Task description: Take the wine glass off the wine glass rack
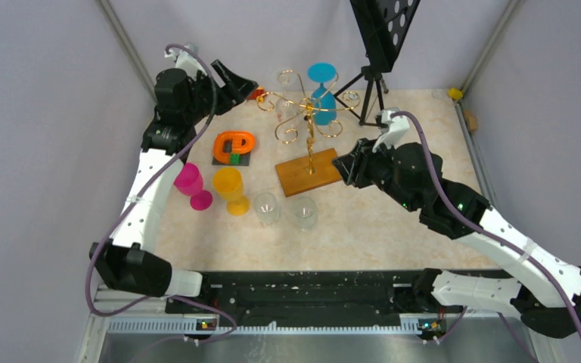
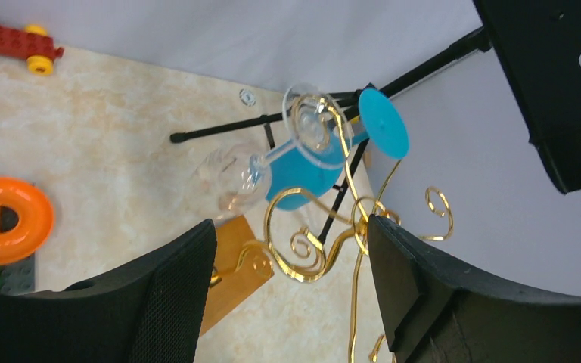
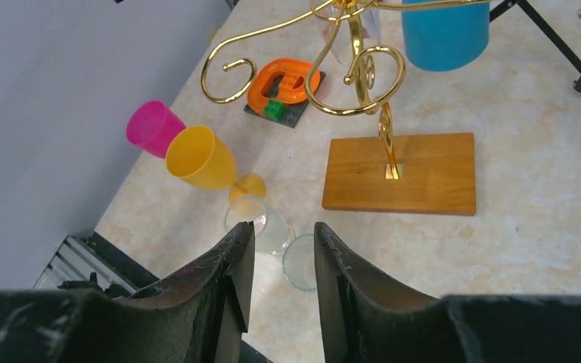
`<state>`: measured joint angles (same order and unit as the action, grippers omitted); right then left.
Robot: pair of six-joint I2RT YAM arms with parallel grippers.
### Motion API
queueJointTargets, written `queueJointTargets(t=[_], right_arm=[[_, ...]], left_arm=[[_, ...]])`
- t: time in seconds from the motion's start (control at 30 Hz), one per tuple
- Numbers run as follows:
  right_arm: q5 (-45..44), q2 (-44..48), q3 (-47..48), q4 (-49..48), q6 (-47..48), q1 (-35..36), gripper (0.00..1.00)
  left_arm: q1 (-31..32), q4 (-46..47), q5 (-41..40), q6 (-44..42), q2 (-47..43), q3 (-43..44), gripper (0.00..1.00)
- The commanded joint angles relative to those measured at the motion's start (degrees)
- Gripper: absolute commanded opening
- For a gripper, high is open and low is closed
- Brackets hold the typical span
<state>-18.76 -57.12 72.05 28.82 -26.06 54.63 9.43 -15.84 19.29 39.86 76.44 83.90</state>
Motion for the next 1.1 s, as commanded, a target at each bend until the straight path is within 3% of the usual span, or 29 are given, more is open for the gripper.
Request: queueJointTargets(t=[0.0, 0.2, 0.3, 0.6, 1.07], right_arm=[[-2.5, 2.8, -2.1, -2.6, -1.3, -0.4, 0.36], [-2.8, 6.7, -5.6, -4.2, 0.0, -0.4, 0.37], [-1.9, 7.7, -7.0, -5.6, 0.2, -0.4, 0.38], [0.5, 7.0, -7.8, -7.4, 0.3, -0.4, 0.39], [0.0, 7.1, -9.1, -8.1, -0.8, -0.4, 0.39]], left_arm=[[-0.2, 6.2, 4.5, 0.6, 6.2, 8.5, 0.77], [-0.4, 0.8, 12.5, -2.6, 19.9, 22.9, 0.73], [-0.5, 0.0, 16.2, -2.3, 24.2, 25.9, 0.71], [-0.9, 1.8, 18.5, 1.4, 28.4, 27.1, 0.70], [-1.4, 10.1, 23.5, 12.0, 31.3, 25.6, 0.42]])
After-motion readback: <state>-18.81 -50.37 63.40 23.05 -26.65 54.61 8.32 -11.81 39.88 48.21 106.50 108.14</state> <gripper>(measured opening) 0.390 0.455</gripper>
